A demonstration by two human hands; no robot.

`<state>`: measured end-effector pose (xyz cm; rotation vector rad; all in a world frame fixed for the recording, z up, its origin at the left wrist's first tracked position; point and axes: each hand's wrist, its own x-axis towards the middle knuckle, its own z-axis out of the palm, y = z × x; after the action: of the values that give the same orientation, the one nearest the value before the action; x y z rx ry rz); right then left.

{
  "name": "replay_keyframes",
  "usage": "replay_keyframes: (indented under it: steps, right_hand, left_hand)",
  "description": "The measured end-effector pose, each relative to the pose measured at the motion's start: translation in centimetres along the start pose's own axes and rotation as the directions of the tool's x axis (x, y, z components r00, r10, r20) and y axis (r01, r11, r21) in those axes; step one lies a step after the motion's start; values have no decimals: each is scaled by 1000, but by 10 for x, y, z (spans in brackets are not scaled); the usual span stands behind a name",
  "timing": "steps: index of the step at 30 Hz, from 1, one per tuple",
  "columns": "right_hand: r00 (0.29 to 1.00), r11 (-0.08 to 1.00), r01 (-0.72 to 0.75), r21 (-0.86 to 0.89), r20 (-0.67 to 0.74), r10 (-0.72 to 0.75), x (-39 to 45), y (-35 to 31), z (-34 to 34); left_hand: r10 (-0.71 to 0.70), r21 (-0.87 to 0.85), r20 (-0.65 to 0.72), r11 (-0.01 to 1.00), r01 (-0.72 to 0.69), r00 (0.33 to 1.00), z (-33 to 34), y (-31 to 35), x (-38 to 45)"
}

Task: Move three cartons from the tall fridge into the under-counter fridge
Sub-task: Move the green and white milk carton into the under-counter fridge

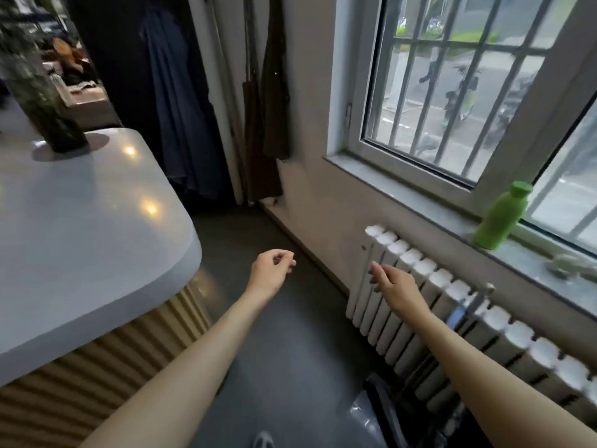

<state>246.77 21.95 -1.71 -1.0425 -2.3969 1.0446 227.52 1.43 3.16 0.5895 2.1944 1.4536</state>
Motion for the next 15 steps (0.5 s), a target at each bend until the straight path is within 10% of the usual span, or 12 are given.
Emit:
replay_keyframes:
  steps: [15]
  right_hand:
    - [1000,1000,14,-28,-4,-14,250,-80,59]
  left_hand:
    - [-4,-44,50,999,6,999,-28,24,260]
